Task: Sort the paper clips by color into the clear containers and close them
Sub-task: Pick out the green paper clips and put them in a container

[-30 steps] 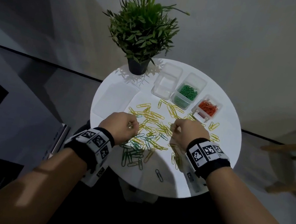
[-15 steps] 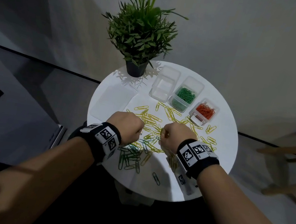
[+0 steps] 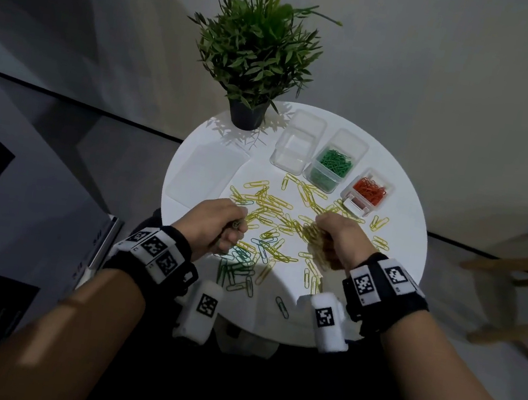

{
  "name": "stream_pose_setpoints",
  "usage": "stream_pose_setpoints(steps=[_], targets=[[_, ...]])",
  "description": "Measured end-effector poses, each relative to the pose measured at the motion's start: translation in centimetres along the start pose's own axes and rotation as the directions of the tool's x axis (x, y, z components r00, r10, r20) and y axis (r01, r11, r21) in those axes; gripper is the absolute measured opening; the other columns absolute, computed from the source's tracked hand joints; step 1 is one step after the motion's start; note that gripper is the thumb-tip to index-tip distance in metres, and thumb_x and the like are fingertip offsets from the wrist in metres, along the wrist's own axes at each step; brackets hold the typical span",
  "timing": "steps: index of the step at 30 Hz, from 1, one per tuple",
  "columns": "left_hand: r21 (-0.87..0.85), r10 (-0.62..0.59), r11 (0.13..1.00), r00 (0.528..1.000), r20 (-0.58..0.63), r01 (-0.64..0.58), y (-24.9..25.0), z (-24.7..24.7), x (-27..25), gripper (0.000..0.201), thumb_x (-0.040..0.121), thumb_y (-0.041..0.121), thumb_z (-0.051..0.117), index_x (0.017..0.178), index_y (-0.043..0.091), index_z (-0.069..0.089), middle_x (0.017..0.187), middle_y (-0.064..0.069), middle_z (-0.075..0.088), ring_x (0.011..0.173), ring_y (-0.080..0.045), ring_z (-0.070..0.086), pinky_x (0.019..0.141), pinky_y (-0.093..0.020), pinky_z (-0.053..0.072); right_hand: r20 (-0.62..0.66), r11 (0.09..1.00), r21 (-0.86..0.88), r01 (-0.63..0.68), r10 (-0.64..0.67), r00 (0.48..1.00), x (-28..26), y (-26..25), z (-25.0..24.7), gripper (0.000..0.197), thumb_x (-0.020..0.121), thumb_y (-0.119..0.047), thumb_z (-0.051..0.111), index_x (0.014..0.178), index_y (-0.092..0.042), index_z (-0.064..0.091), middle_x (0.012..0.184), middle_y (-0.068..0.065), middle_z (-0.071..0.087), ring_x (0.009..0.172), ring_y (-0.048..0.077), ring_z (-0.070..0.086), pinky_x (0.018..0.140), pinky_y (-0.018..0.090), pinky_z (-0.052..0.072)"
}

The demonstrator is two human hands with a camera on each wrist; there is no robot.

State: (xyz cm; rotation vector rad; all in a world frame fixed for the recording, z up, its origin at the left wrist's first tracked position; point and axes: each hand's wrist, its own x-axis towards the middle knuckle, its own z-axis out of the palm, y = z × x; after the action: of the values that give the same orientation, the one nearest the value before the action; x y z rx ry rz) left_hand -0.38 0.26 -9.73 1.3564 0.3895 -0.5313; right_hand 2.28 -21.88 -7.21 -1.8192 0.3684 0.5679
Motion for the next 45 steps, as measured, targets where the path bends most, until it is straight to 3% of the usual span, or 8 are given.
stream_pose_setpoints(steps=[8,13,17,21,24,29,40,45], targets=[[-0.034,-0.001,0.999,0.999,-0.047,-0.001,-2.3,-0.2,-3.3,0.009,0.094,0.002,0.048,0.094,0.008,0.055,0.057,-0.003,0.052,0.043,-0.01,0.044,0.04,-0.018,0.038,0.283,0.906,0.417,-0.065,-0.061,0.957,-2.8,3.7,-0.2,0.02,0.09,0.007,0.038,0.081,-0.007,0.048,0.053,0.016,0.051,0.034,0.013,0.03,0.035,0.011,0.026],[-0.259,-0.175,0.954,0.982,-0.067,0.152,-3.8,-0.9,-4.3,0.036,0.098,0.035,0.045,0.066,0.018,0.045,0.052,0.004,0.03,0.04,-0.009,0.025,0.038,-0.015,0.021,0.278,0.888,0.439,-0.139,0.013,0.961,-4.4,4.8,-0.5,0.027,0.089,0.008,0.028,0.089,-0.006,0.051,0.06,0.013,0.047,0.036,0.013,0.034,0.033,0.011,0.023],[0.37,0.089,0.927,0.922,-0.376,0.061,-4.4,-0.2,-5.6,0.047,0.086,0.045,0.064,0.056,0.016,0.043,0.051,0.003,0.045,0.05,-0.019,0.043,0.047,-0.023,0.033,0.217,0.872,0.445,-0.204,0.116,0.969,-5.1,5.5,-0.2,0.024,0.084,-0.001,0.028,0.072,-0.011,0.045,0.057,0.005,0.042,0.039,0.012,0.03,0.035,0.012,0.018],[0.776,0.303,0.615,0.867,-0.396,0.14,-4.8,0.6,-6.3,0.03,0.075,0.052,0.071,0.08,0.024,0.062,0.084,0.01,0.064,0.083,-0.015,0.06,0.069,-0.026,0.046,0.007,0.995,-0.05,-0.084,0.084,0.996,-6.1,5.5,1.3,0.022,0.087,-0.016,0.05,0.066,-0.012,0.054,0.053,0.002,0.04,0.038,0.014,0.032,0.043,0.017,0.023],[0.888,0.327,0.428,0.887,-0.327,0.17,-4.2,1.8,-6.1,0.027,0.076,0.047,0.071,0.085,0.022,0.064,0.088,0.005,0.064,0.088,-0.02,0.061,0.073,-0.028,0.05,-0.044,0.733,-0.679,0.043,-0.1,0.994,-7.1,5.1,2.8,0.026,0.078,-0.034,0.072,0.069,-0.011,0.063,0.061,-0.001,0.064,0.058,0.014,0.061,0.053,0.021,0.043],[0.931,0.369,0.319,0.882,-0.292,0.174,-3.9,2.9,-5.9,0.011,0.079,0.025,0.063,0.077,0.014,0.065,0.079,-0.003,0.065,0.079,-0.025,0.063,0.063,-0.027,0.048,0.006,0.473,-0.88,0.046,-0.086,0.996,-6.7,4.9,4.6,0.013,0.078,-0.023,0.071,0.081,-0.01,0.071,0.079,0.004,0.07,0.075,0.022,0.066,0.06,0.025,0.05],[0.53,0.162,0.848,0.955,-0.247,-0.007,-4.5,0.1,-4.4,0.019,0.086,0.015,0.065,0.07,0.005,0.062,0.071,-0.014,0.068,0.073,-0.024,0.066,0.072,-0.027,0.052,0.177,0.39,-0.904,0.176,-0.033,0.984,-6.1,5.4,4.5,0.014,0.079,-0.011,0.051,0.09,-0.011,0.059,0.086,0.006,0.066,0.077,0.024,0.062,0.061,0.03,0.047],[0.119,-0.039,0.991,0.989,-0.139,0.056,-3.4,-0.2,-4.2,0.032,0.098,0.014,0.043,0.067,0.017,0.035,0.053,0.0,0.034,0.04,-0.012,0.022,0.041,-0.017,0.016,0.108,0.749,-0.65,0.129,-0.077,0.991,-4.8,5.4,3.6,0.022,0.091,-0.016,0.043,0.07,-0.017,0.039,0.068,0.003,0.048,0.062,0.021,0.045,0.059,0.029,0.036]])
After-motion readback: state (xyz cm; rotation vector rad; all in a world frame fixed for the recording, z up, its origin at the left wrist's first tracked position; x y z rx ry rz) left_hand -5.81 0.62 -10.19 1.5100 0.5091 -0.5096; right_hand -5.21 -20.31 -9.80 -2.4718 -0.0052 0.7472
